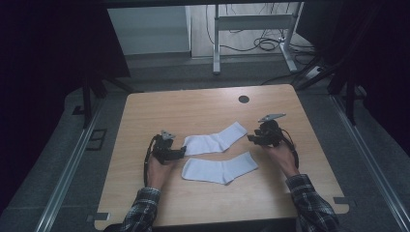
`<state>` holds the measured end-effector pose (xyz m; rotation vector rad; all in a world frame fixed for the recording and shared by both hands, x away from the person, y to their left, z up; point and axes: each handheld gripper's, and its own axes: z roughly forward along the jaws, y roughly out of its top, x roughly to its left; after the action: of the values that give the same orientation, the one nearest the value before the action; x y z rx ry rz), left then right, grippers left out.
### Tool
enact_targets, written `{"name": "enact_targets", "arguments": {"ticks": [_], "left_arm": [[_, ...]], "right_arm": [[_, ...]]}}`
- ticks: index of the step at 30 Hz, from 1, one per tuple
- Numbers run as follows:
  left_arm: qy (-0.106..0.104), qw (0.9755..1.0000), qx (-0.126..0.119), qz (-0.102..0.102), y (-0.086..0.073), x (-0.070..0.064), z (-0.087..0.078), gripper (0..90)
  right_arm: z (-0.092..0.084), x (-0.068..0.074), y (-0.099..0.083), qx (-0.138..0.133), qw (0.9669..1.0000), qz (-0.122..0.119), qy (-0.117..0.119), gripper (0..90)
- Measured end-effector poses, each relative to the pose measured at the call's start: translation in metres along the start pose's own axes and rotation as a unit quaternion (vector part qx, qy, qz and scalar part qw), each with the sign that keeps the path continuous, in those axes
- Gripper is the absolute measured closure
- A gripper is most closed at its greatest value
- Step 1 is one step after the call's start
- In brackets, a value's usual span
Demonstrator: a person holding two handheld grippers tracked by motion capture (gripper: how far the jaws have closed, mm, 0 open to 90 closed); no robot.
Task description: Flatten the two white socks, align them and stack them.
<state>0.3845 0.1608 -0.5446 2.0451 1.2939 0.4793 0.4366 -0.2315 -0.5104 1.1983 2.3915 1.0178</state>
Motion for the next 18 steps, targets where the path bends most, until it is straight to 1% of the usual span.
{"name": "enact_targets", "arguments": {"ticks": [2, 3, 4, 6, 8, 9, 13, 14, 15, 16, 17, 18], "left_arm": [[0.000, 1.0000, 0.000, 0.000, 0.000, 0.000, 0.000, 26.6], [0.000, 1.0000, 0.000, 0.000, 0.000, 0.000, 0.000, 26.6], [0.000, 1.0000, 0.000, 0.000, 0.000, 0.000, 0.000, 26.7], [0.000, 1.0000, 0.000, 0.000, 0.000, 0.000, 0.000, 26.7], [0.000, 1.0000, 0.000, 0.000, 0.000, 0.000, 0.000, 26.7], [0.000, 1.0000, 0.000, 0.000, 0.000, 0.000, 0.000, 26.7], [0.000, 1.0000, 0.000, 0.001, 0.000, 0.000, 0.000, 27.3], [-0.003, 1.0000, -0.003, 0.003, 0.000, 0.000, -0.001, 28.4], [-0.007, 0.9999, -0.006, 0.007, -0.001, -0.001, -0.001, 32.9], [-0.007, 0.9999, -0.006, 0.007, -0.001, -0.001, -0.001, 37.5], [-0.010, 0.9999, -0.007, 0.012, -0.001, -0.001, -0.001, 40.3], [-0.019, 0.9996, -0.010, 0.018, -0.001, -0.002, -0.002, 43.6]], "right_arm": [[0.002, 0.000, 0.002, 0.000, 1.0000, -0.001, -0.001, 55.6], [0.006, 0.000, 0.004, 0.001, 1.0000, -0.004, -0.003, 56.0], [0.011, 0.000, 0.008, 0.001, 0.9999, -0.006, -0.010, 56.9], [0.013, 0.000, 0.010, 0.000, 0.9999, -0.004, -0.011, 56.9], [0.020, 0.000, 0.015, -0.002, 0.9999, -0.006, -0.015, 57.3], [0.020, 0.000, 0.015, -0.002, 0.9999, -0.006, -0.015, 57.3], [0.032, 0.001, 0.021, -0.005, 0.9998, -0.016, -0.014, 57.4], [0.035, 0.002, 0.022, -0.003, 0.9997, -0.018, -0.014, 57.5], [0.038, 0.003, 0.022, -0.001, 0.9997, -0.017, -0.015, 57.8], [0.041, 0.004, 0.021, 0.005, 0.9996, -0.021, -0.017, 58.1], [0.045, 0.005, 0.021, 0.011, 0.9994, -0.026, -0.021, 59.3], [0.047, 0.006, 0.020, 0.015, 0.9991, -0.032, -0.025, 62.5]]}}
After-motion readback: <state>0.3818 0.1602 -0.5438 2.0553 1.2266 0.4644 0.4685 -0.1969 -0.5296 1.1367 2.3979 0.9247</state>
